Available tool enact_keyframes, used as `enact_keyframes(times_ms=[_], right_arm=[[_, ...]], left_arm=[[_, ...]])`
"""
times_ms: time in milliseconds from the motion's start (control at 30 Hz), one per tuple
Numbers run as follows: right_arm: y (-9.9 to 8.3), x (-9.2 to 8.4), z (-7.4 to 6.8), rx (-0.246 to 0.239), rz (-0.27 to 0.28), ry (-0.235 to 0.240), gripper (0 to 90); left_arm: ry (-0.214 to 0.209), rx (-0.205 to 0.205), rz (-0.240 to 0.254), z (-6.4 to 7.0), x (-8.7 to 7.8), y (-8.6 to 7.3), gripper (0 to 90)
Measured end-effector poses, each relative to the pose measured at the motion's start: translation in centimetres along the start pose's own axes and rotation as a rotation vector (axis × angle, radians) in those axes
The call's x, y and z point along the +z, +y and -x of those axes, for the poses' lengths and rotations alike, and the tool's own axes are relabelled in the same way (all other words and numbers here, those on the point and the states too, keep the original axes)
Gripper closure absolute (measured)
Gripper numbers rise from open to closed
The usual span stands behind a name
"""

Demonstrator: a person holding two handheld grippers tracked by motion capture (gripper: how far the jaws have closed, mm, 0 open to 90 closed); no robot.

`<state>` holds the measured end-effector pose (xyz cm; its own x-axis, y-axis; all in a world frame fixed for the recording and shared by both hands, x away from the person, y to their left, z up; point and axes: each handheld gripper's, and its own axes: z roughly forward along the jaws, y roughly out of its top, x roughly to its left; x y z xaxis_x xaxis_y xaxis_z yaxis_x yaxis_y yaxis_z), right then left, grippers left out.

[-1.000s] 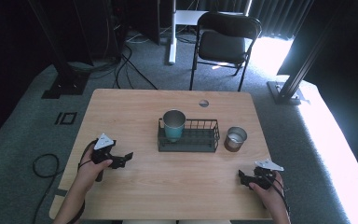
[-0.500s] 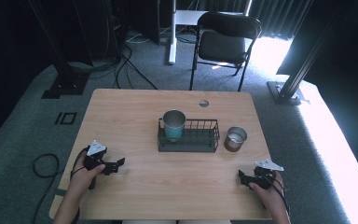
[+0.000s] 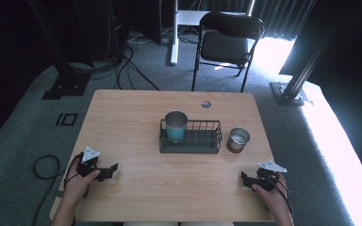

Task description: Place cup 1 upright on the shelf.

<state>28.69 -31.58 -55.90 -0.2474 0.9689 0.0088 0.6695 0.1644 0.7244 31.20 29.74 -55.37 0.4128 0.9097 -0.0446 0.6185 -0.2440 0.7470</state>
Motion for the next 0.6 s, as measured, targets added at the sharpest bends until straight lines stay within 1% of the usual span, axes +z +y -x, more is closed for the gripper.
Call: enact_keyframes(times_ms=[67, 167, 233, 267, 300, 333, 367, 400, 467, 500, 600], right_arm=[[0.0, 0.0, 0.01, -0.001, 0.0, 0.0, 11.8], [0.0, 0.0, 0.01, -0.002, 0.0, 0.0, 11.8], [0.0, 0.0, 0.01, -0.002, 0.0, 0.0, 11.7], [0.0, 0.0, 0.01, -0.002, 0.0, 0.0, 11.7], [0.0, 0.0, 0.01, -0.002, 0.0, 0.0, 11.7], [0.0, 0.0, 0.01, -0.002, 0.0, 0.0, 11.7], [0.0, 0.0, 0.01, -0.001, 0.0, 0.0, 11.7], [0.0, 0.0, 0.01, -0.002, 0.0, 0.0, 11.7], [0.0, 0.0, 0.01, -0.001, 0.0, 0.0, 11.7], [0.0, 0.0, 0.0, -0.001, 0.0, 0.0, 11.7], [-0.01, 0.0, 0.0, -0.001, 0.0, -0.001, 11.7]], left_arm=[[0.007, -0.006, -0.002, -0.05, -0.09, -0.12, 2.0], [0.018, -0.015, -0.017, -0.11, -0.16, -0.31, 2.0], [0.031, -0.043, -0.016, -0.21, -0.22, -0.38, 2.1], [0.04, -0.046, -0.011, -0.28, -0.26, -0.39, 2.1], [0.043, -0.045, -0.014, -0.29, -0.29, -0.43, 2.1], [0.048, -0.039, -0.034, -0.31, -0.27, -0.5, 2.0], [0.055, -0.036, -0.065, -0.32, -0.2, -0.57, 2.1], [0.062, -0.015, -0.074, -0.26, -0.17, -0.59, 2.1], [0.071, 0.002, -0.084, -0.12, -0.11, -0.57, 2.0], [0.072, 0.003, -0.084, -0.1, -0.08, -0.55, 2.0], [0.088, -0.014, -0.083, 0.01, 0.08, -0.43, 2.0]])
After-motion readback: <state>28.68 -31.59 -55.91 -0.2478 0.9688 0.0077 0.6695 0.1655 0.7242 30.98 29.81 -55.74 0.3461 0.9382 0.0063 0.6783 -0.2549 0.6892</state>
